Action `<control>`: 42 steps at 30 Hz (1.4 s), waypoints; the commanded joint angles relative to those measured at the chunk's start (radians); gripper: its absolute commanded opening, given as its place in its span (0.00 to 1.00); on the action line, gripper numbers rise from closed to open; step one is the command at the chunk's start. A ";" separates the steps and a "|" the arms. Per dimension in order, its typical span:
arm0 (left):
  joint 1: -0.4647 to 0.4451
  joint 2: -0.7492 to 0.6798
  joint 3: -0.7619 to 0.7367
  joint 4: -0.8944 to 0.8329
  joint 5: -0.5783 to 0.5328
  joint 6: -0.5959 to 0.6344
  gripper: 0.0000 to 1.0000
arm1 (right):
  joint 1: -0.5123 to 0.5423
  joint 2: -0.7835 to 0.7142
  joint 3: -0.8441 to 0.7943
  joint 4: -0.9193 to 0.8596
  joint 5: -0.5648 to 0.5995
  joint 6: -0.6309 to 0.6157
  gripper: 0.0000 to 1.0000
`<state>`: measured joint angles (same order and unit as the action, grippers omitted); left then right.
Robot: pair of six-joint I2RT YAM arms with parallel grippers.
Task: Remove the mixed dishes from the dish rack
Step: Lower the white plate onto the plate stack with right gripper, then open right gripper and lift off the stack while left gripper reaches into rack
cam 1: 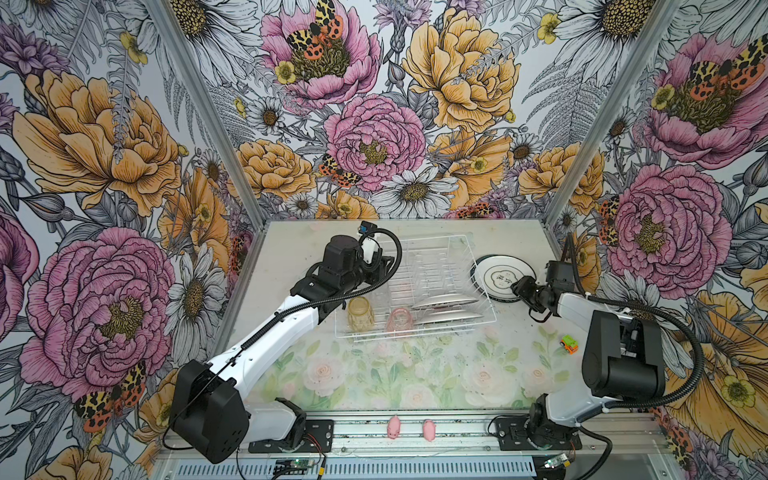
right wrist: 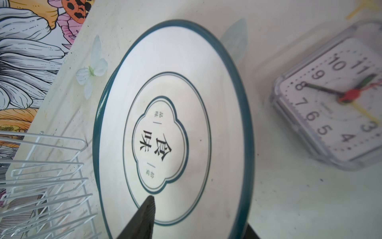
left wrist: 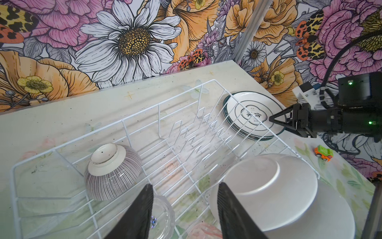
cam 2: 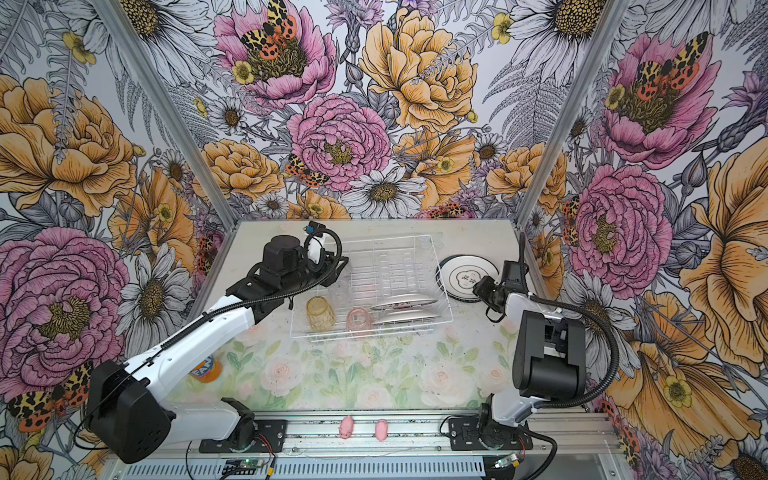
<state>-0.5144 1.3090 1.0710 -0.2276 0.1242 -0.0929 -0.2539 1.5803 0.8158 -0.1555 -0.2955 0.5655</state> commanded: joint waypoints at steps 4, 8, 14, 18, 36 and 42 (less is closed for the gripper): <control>0.008 -0.021 -0.017 0.037 0.028 0.022 0.52 | 0.014 -0.008 0.034 -0.096 0.110 -0.057 0.56; 0.011 -0.019 -0.018 0.037 0.026 0.024 0.52 | 0.017 -0.034 0.033 -0.111 0.124 -0.072 0.57; 0.011 -0.010 -0.014 0.038 0.032 0.024 0.52 | 0.018 -0.072 0.040 -0.143 0.126 -0.083 0.59; 0.010 -0.004 -0.007 0.032 0.060 0.037 0.52 | 0.016 -0.088 0.038 -0.160 0.131 -0.095 0.61; -0.376 0.220 0.329 -0.437 0.049 0.504 0.43 | 0.031 -0.313 0.057 -0.194 0.028 -0.097 0.61; -0.423 0.365 0.470 -0.543 -0.040 0.552 0.41 | 0.038 -0.354 0.048 -0.195 0.016 -0.101 0.61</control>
<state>-0.9192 1.6409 1.4910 -0.6815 0.1444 0.4046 -0.2211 1.2598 0.8505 -0.3511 -0.2604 0.4690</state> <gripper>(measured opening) 0.407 0.607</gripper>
